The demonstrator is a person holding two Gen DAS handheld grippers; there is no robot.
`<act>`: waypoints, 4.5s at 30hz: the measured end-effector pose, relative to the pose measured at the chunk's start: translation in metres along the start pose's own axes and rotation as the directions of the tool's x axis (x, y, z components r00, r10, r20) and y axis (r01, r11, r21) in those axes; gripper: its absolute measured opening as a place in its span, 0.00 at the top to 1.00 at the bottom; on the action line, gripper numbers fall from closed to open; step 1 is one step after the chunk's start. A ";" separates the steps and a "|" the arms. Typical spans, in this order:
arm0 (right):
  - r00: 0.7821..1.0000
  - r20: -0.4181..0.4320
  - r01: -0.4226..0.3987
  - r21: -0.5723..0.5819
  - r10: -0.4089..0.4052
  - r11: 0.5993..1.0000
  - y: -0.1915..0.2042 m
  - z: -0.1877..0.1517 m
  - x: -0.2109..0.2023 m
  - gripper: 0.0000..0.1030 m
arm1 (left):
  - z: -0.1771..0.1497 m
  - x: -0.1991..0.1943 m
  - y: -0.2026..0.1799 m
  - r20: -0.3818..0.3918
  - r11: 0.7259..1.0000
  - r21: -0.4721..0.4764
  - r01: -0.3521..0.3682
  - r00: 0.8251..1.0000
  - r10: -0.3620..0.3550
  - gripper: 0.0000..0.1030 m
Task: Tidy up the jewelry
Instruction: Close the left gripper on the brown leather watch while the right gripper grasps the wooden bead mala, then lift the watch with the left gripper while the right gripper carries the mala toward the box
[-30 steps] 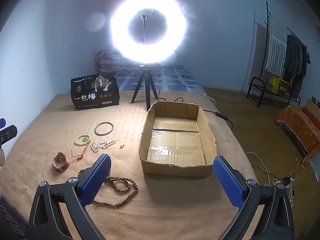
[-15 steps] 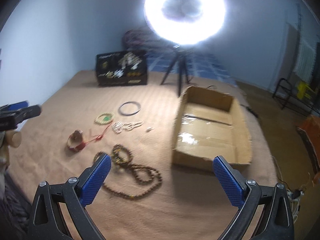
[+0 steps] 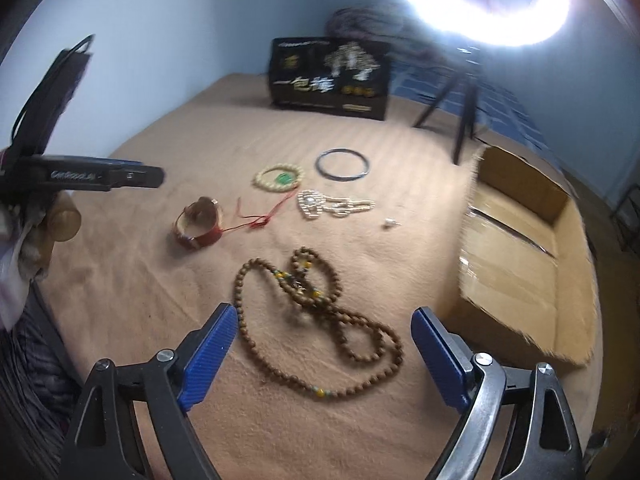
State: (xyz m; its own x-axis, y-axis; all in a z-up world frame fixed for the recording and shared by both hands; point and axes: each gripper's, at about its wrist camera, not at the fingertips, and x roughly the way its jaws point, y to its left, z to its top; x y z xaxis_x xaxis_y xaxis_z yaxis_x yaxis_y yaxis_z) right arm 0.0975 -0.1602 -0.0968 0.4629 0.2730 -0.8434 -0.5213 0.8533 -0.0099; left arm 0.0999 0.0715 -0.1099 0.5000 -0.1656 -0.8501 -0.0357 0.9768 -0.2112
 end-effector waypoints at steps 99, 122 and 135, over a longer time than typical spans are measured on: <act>0.986 -0.123 -0.101 0.086 0.111 0.991 -0.014 0.025 0.071 0.67 | 0.022 0.008 -0.019 0.019 0.992 -0.054 0.110 0.994 -0.110 0.88; 0.959 -0.249 -0.164 -0.094 0.136 0.982 0.037 0.008 0.099 0.31 | 0.020 0.006 -0.007 0.022 0.993 -0.065 0.094 0.995 -0.093 0.88; 0.987 -0.159 -0.036 0.005 0.036 0.999 0.002 0.024 0.071 0.97 | 0.023 0.004 -0.019 0.029 0.994 -0.056 0.098 0.995 -0.096 0.88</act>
State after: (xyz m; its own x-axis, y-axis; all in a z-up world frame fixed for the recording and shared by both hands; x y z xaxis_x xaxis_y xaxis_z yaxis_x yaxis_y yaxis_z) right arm 0.1465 -0.1282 -0.1442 0.3242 0.2297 -0.9177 -0.5336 0.8454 0.0230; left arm 0.1224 0.0550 -0.0983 0.5260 -0.2550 -0.8114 -0.0353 0.9467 -0.3203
